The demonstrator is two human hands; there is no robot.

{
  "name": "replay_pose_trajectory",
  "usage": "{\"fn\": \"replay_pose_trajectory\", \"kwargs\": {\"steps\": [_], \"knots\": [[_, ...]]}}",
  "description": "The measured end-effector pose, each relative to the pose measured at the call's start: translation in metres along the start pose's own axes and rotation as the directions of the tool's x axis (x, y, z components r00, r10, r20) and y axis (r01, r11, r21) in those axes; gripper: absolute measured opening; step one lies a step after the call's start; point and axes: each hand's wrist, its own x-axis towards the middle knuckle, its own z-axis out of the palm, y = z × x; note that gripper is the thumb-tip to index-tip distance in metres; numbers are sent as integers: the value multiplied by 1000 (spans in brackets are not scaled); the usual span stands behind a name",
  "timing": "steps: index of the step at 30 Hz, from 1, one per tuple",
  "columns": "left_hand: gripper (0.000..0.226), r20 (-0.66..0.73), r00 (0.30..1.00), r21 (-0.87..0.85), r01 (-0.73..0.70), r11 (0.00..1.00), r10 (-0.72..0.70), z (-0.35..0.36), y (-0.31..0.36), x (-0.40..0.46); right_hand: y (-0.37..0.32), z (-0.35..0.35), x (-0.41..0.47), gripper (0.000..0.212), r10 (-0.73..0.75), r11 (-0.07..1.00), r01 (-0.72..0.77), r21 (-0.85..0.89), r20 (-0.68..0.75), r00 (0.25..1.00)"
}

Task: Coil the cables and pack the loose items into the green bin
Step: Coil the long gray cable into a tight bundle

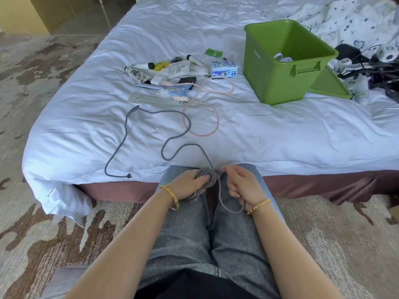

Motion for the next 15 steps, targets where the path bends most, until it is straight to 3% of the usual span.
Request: {"fn": "replay_pose_trajectory", "kwargs": {"steps": [4, 6, 9, 15], "knots": [[29, 168, 985, -72, 45, 996, -32, -2, 0, -6, 0, 1, 1, 19, -23, 997, 27, 70, -51, 998], [32, 118, 993, -294, 48, 955, -14, -3, -6, -6, 1, 3, 2, 19, -23, 998, 25, 62, -39, 999], [37, -48, 999, -718, -46, 694, 16, -6, -14, -6, 2, 4, 2, 24, -8, 999, 7, 44, 12, 1000], [31, -236, 971, -907, -205, 368, -42, 0, -15, -3, 3, 12, -1, 21, 48, 988, -30, -148, 122, 991]]}}
